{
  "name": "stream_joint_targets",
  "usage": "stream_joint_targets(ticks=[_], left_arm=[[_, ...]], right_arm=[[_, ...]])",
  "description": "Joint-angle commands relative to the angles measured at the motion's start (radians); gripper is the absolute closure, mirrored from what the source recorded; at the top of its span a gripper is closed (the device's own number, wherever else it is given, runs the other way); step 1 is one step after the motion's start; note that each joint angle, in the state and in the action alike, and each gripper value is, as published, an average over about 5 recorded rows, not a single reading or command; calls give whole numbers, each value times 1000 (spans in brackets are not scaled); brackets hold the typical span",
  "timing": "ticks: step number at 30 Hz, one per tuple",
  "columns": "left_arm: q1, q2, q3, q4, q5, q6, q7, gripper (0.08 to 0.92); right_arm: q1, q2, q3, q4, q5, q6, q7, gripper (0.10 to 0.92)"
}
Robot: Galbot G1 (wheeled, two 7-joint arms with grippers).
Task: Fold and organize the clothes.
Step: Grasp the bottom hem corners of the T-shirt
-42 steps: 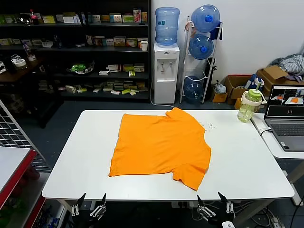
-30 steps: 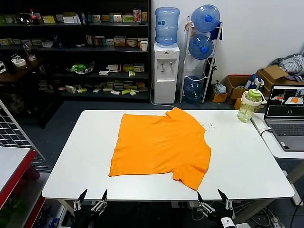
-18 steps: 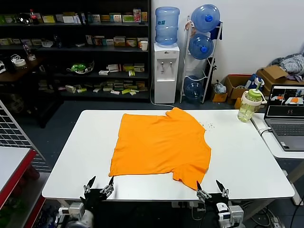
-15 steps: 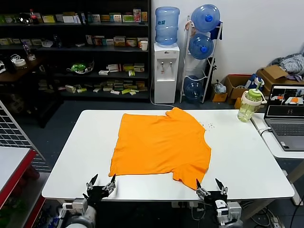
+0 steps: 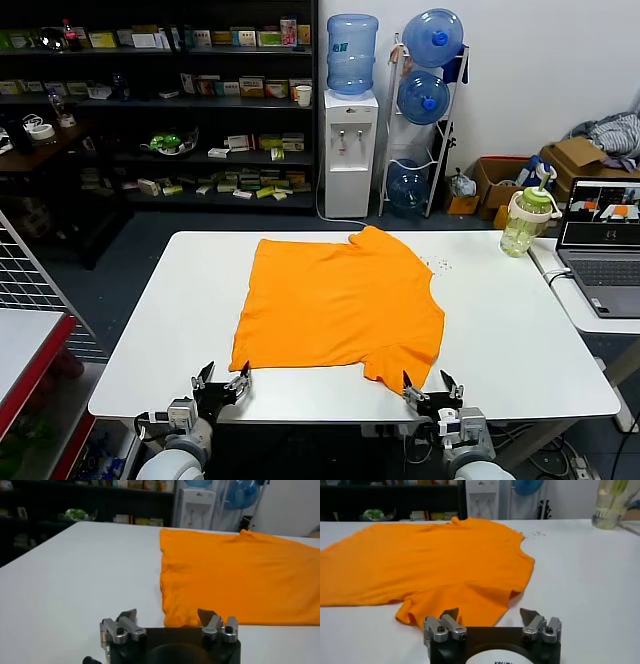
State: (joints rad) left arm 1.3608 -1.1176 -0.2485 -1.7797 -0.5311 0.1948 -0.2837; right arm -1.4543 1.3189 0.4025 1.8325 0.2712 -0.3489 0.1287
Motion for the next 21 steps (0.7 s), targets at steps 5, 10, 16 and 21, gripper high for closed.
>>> stream_joint_targets(ticks=[5, 10, 16, 21], left_arm=[[-17, -1, 22, 3, -5, 9, -4, 371], [-8, -2, 24, 0, -2, 9, -2, 518], [-2, -2, 22, -6, -3, 8, -1, 691], [10, 0, 20, -20, -5, 7, 1, 830]], right_arm=[[14, 2, -15, -28, -3, -2, -4, 520], [6, 2, -14, -21, -4, 3, -4, 676], [-20, -2, -11, 18, -3, 20, -2, 832], [-65, -21, -1, 80, 6, 39, 1, 901]])
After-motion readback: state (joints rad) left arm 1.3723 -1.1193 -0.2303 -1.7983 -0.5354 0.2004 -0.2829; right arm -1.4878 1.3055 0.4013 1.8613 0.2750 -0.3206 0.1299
